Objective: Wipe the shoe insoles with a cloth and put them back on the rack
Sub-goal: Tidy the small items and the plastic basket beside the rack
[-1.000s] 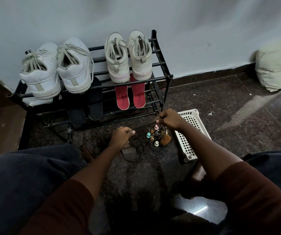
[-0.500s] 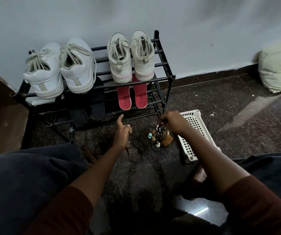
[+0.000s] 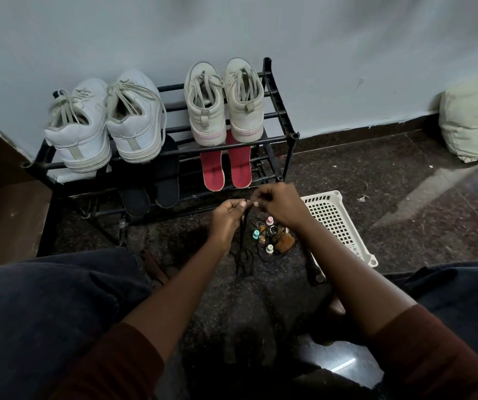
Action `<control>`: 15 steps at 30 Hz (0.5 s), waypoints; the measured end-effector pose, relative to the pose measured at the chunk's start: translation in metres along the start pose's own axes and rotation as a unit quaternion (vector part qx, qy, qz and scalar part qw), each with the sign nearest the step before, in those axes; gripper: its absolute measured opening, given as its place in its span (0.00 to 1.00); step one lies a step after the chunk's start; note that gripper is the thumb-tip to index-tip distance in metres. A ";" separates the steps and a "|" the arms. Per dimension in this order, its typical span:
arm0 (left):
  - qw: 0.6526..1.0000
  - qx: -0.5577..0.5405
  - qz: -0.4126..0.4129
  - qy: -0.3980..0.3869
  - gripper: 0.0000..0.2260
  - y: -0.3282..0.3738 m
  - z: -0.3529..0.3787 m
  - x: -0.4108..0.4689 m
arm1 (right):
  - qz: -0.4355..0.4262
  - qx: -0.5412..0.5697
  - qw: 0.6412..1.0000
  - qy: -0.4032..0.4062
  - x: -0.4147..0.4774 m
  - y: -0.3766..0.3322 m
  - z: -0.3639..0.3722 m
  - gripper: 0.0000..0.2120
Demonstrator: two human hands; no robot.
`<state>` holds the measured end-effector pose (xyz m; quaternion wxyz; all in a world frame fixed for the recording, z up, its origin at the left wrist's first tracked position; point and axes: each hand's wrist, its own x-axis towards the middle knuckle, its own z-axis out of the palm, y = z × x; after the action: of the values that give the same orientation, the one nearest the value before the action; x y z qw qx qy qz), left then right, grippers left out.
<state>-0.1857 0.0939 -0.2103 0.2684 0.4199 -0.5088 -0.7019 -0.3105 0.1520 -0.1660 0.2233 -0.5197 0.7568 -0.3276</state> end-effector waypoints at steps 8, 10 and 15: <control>1.000 0.019 -0.002 0.004 0.06 0.003 0.009 -0.007 | 0.048 0.080 0.993 0.076 0.000 0.004 0.002 0.09; 1.000 0.025 0.000 0.008 0.06 0.004 0.008 -0.008 | 0.057 0.096 0.991 0.077 0.000 0.005 0.004 0.10; 1.000 0.018 -0.005 0.006 0.07 0.004 0.006 -0.006 | 0.052 0.104 0.990 0.085 0.000 0.011 0.011 0.10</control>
<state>-0.1885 0.1005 -0.2034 0.2603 0.4313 -0.5176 -0.6915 -0.3100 0.1518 -0.1813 0.2276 -0.4239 0.7609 -0.4352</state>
